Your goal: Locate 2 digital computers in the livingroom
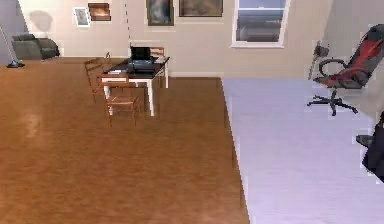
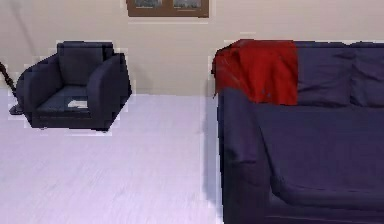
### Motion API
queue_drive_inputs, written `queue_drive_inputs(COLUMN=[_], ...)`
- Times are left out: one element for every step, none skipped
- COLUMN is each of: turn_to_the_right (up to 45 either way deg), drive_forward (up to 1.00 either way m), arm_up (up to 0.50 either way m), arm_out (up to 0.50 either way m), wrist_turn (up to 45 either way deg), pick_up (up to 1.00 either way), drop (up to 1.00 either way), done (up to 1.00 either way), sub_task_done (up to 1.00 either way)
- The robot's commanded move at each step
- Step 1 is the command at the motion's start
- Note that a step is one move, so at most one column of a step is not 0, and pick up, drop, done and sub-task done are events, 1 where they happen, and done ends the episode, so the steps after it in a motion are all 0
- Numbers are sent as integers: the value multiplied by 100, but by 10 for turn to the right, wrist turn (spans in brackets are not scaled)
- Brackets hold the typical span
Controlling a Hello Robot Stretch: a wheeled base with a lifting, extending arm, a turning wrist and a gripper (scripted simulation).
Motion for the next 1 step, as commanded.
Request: queue_drive_inputs(turn_to_the_right=[0], drive_forward=[100], arm_up=[0], arm_out=[0], wrist_turn=[0], pick_up=[0], drop=[0], done=[0], sub_task_done=[0])
